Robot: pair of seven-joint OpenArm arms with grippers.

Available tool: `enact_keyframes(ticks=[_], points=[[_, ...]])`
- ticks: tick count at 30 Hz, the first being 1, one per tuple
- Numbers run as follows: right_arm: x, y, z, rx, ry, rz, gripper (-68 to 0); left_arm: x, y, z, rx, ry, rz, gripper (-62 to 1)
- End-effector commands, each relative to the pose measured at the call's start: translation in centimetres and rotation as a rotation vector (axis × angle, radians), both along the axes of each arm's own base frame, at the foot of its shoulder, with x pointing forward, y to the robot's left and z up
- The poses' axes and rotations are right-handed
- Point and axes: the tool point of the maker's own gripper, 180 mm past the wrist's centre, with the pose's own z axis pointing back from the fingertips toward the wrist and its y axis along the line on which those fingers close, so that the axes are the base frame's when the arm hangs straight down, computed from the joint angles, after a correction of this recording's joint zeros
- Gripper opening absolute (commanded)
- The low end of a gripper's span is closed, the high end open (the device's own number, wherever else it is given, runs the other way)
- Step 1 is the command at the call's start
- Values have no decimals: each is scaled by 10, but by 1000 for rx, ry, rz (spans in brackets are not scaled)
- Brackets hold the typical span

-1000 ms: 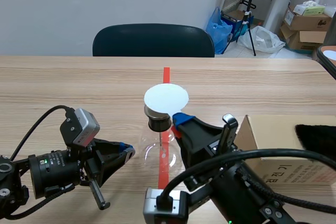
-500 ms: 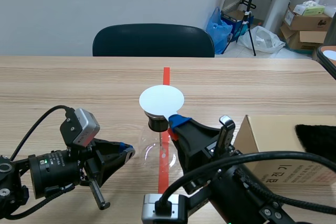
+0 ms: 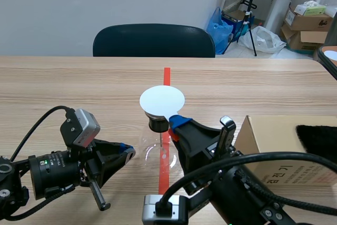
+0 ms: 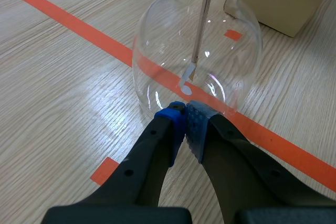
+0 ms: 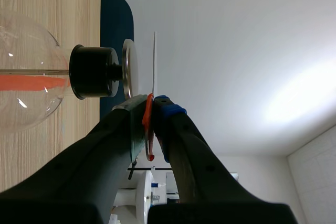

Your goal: Do the electroscope experiment

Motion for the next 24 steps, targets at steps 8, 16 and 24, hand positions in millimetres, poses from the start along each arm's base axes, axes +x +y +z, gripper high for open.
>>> enact_keyframes(ticks=[8, 16, 24], points=[[5, -1, 11, 4, -44, -1, -662, 2, -7, 11, -37, -22, -9, -578], [16, -15, 12, 11, -44, -96, -662, 2, -7, 11, -37, -22, -9, -578], [36, -53, 13, 28, -43, -333, -662, 2, -7, 11, -37, -22, -9, -578]])
